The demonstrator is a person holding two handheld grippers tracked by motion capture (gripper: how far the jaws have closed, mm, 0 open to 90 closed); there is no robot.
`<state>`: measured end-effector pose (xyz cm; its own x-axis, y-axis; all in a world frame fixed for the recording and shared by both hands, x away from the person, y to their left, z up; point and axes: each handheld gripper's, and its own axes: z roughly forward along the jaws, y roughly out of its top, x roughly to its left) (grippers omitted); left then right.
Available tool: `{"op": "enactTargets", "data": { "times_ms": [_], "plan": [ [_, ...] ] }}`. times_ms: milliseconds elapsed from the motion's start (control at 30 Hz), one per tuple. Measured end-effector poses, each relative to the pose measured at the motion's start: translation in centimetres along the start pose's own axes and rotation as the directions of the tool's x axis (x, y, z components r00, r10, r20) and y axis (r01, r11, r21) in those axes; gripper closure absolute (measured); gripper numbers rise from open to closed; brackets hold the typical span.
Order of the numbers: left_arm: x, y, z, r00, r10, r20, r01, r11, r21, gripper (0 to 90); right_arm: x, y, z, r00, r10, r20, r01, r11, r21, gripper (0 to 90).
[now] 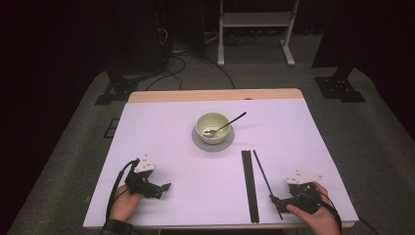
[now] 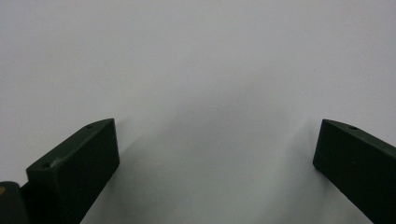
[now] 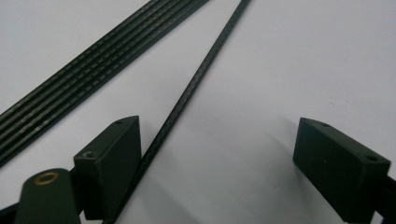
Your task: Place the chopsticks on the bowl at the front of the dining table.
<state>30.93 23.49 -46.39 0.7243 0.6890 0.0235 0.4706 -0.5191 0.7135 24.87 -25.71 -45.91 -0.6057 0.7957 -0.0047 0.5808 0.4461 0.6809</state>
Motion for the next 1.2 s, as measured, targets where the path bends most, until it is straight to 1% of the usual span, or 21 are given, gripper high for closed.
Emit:
{"op": "enactTargets", "data": {
  "times_ms": [267,800,933,1200],
  "plan": [
    [0.0,0.0,0.0,1.0,0.0,0.0,0.0,1.0,0.0,0.0,-0.6,-0.1,-0.2,0.9999,0.01,0.012,-0.01,1.0,0.002,13.9],
    [0.0,0.0,0.0,1.0,0.0,0.0,0.0,1.0,0.0,0.0,-2.4,-0.7,-0.7,0.9982,0.046,0.038,-0.046,0.999,0.001,13.9],
    [0.0,0.0,0.0,1.0,0.0,0.0,0.0,1.0,0.0,0.0,-2.7,-0.7,-0.7,0.9979,0.046,0.046,-0.046,0.999,0.0,13.9],
    [0.0,0.0,0.0,1.0,0.0,0.0,0.0,1.0,0.0,0.0,-3.7,-1.0,-1.0,0.9954,0.068,0.068,-0.068,0.998,-0.007,13.9]
  ]
}}
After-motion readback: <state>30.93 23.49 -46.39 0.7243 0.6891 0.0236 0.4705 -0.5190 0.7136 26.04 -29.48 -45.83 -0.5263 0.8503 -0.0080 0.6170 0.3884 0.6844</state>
